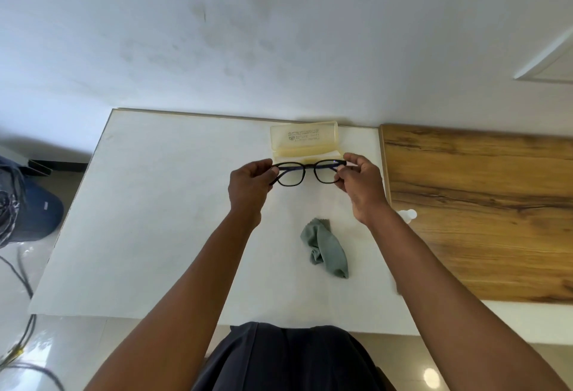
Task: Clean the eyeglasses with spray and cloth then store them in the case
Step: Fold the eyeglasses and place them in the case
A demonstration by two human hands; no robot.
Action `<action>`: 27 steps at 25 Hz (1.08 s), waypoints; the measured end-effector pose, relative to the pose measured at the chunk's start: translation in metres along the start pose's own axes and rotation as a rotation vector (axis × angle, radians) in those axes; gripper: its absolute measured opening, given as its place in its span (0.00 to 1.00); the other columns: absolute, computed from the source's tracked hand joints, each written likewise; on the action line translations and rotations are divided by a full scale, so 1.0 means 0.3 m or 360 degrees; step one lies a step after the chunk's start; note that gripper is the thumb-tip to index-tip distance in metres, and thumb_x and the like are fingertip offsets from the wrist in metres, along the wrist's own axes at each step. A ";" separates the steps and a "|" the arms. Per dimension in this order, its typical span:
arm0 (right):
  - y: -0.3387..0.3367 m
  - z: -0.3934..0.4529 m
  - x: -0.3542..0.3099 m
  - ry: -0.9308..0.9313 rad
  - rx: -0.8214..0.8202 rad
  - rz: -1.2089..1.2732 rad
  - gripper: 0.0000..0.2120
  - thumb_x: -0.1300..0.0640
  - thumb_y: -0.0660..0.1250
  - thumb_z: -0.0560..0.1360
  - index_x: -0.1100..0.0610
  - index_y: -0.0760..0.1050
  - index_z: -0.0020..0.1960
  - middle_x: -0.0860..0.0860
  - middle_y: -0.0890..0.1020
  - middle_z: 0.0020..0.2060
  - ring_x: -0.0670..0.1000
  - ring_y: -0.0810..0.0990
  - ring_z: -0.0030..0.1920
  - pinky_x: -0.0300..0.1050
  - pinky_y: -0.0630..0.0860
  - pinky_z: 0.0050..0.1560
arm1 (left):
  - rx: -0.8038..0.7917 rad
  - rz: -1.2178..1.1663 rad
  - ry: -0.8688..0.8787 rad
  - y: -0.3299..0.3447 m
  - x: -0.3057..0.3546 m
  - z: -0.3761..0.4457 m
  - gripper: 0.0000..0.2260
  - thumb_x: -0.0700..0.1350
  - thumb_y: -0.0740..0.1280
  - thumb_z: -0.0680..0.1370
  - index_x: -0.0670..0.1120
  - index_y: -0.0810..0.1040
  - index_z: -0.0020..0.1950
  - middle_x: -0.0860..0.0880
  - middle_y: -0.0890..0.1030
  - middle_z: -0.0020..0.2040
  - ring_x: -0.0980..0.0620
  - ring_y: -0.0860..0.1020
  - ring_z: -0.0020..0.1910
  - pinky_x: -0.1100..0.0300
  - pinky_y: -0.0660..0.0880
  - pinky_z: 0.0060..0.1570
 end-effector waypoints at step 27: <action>0.013 0.135 -0.063 -0.0203 0.0126 -0.0810 0.20 0.63 0.70 0.71 0.62 0.73 0.63 0.59 0.82 0.53 0.58 0.77 0.57 0.45 0.73 0.56 | 0.0130 0.0750 0.0185 0.120 0.048 0.165 0.13 0.36 0.68 0.73 0.40 0.79 0.57 0.43 0.81 0.55 0.45 0.78 0.54 0.61 0.74 0.47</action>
Point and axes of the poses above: each hand's wrist, its own z-axis towards the middle knuckle, its own y-axis out of the palm, x = y × z, the point moved 10 cm from there along z, towards the middle knuckle
